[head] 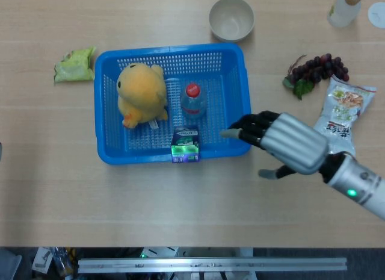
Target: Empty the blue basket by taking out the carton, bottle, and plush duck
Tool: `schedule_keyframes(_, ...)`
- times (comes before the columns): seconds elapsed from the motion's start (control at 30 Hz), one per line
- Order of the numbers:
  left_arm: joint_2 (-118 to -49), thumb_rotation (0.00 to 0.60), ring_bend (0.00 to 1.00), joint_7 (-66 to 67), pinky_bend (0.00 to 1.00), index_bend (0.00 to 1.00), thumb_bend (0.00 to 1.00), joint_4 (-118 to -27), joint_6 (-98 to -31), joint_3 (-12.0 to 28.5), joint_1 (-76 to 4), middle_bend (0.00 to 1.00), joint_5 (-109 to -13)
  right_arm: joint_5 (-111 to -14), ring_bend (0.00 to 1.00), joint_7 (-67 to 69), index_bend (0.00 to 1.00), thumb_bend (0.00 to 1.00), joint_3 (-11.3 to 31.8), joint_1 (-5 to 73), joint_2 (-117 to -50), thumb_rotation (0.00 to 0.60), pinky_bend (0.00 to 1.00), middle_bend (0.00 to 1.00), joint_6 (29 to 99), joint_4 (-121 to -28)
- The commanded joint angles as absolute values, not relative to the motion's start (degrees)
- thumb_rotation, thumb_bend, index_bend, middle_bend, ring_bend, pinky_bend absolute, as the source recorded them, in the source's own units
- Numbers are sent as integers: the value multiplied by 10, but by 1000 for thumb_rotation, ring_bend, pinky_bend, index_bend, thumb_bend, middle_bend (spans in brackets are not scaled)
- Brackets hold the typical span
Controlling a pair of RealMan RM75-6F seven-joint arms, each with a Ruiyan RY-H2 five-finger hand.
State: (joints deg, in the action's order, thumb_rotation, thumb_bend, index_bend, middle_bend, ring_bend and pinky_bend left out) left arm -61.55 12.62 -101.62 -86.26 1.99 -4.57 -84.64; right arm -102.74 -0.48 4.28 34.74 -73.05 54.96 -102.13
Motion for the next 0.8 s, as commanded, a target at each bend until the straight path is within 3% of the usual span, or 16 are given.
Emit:
schedule_keyframes(0.03,-615,600,232,124,283,189,373,-1017,-864,20,-45,272,-848,-988,214,-48,178,0,68,375,-774,600,351,244,514,-1024)
schedule_keyframes(0.43,-610,600,232,109,283,190,373,-1013,-872,18,-38,272,-852,-832,214,-170,178,17,111,453,-898,600,366,245,422,-977)
schedule_keyframes(0.57,-609,600,232,103,283,190,373,-1009,-875,18,-35,272,-852,-798,219,-203,199,130,116,469,-932,600,425,268,422,-956)
schedule_keyframes(0.8,-609,600,232,93,283,190,373,-1001,-876,16,-32,272,-855,-768,356,-229,429,397,121,484,-965,600,657,379,446,-936)
